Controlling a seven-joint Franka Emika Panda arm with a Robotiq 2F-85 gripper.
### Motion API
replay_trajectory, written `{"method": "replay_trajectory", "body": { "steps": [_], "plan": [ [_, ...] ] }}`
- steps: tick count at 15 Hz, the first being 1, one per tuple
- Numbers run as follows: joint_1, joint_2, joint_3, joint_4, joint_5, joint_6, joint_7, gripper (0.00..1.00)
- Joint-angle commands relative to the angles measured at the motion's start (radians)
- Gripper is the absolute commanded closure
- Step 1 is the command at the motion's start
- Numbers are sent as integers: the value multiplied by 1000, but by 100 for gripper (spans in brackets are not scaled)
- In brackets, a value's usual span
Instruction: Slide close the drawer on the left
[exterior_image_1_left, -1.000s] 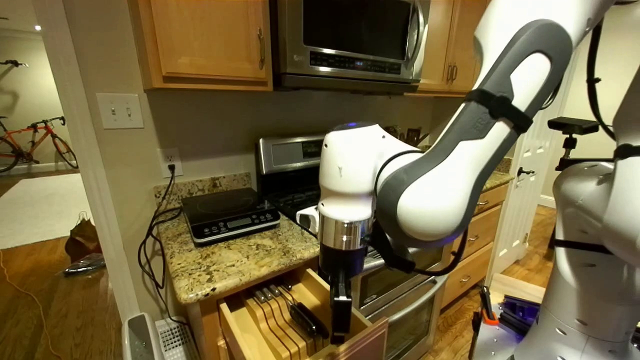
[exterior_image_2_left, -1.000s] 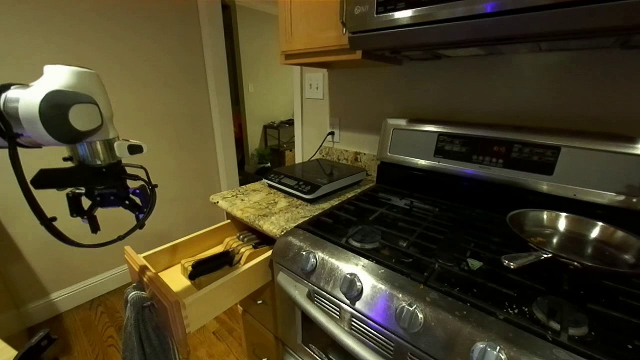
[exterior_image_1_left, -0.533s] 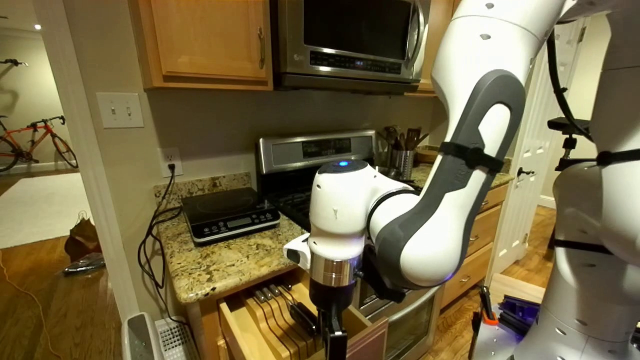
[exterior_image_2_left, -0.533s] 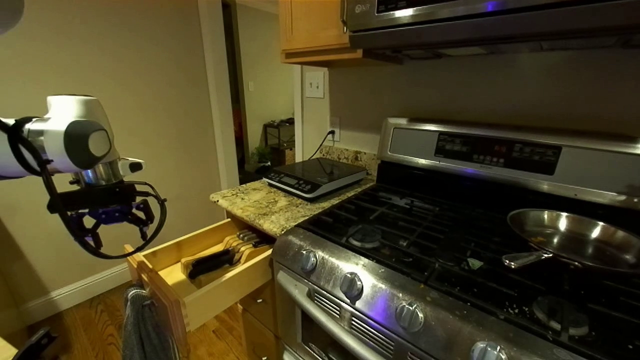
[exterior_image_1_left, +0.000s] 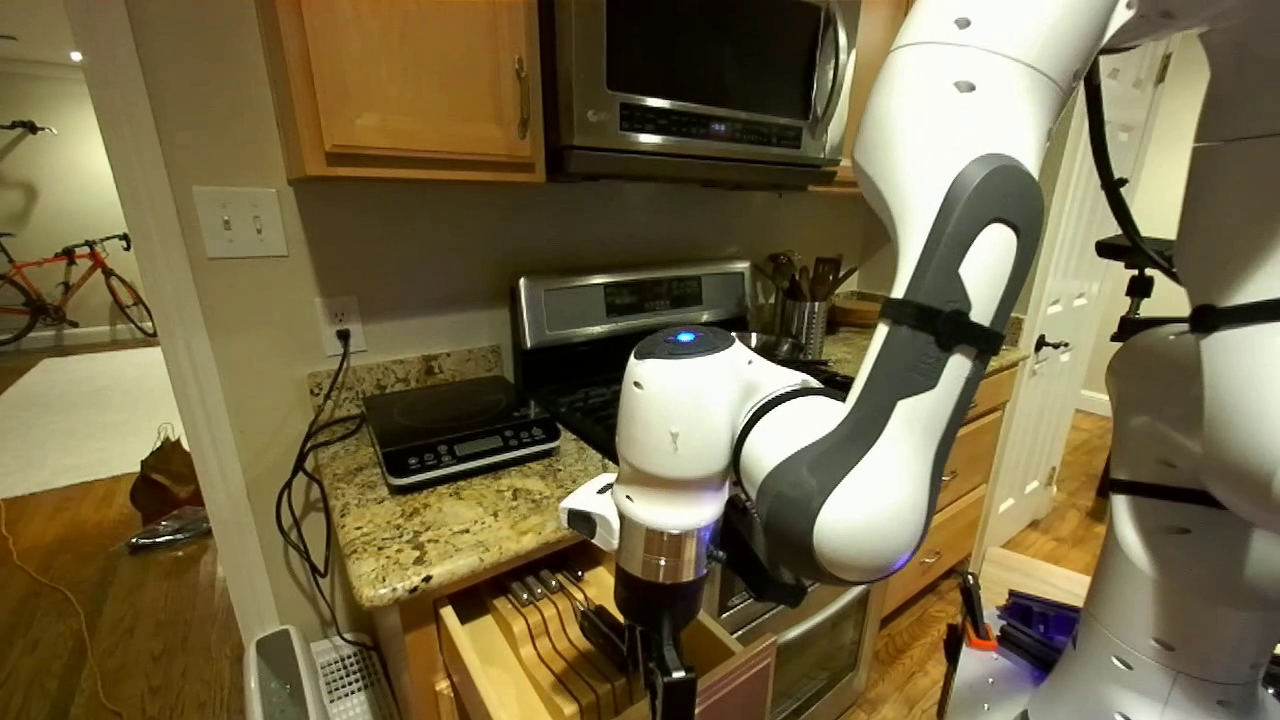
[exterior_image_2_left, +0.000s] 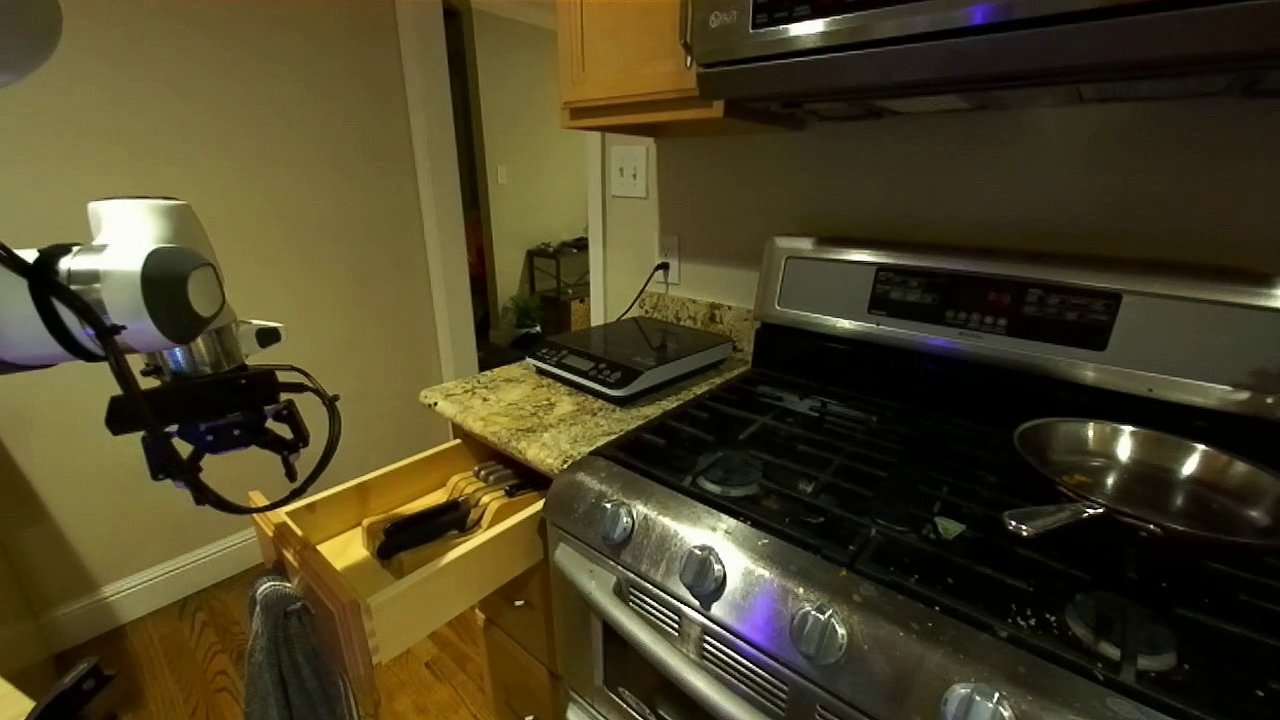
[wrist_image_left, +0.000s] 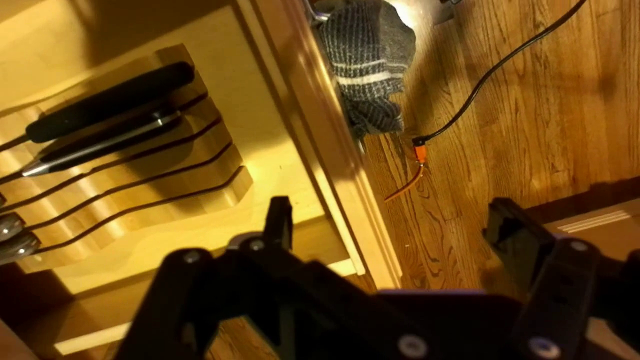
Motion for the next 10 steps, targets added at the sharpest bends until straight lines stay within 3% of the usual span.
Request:
{"method": "replay_trajectory", "body": {
  "steps": [1, 5, 10],
  "plan": [
    [11, 101, -39, 43, -134, 78, 0, 0],
    [3, 212, -37, 94, -159, 128, -38, 0],
    [93, 262, -157, 148, -308, 159, -8, 0]
  ]
}}
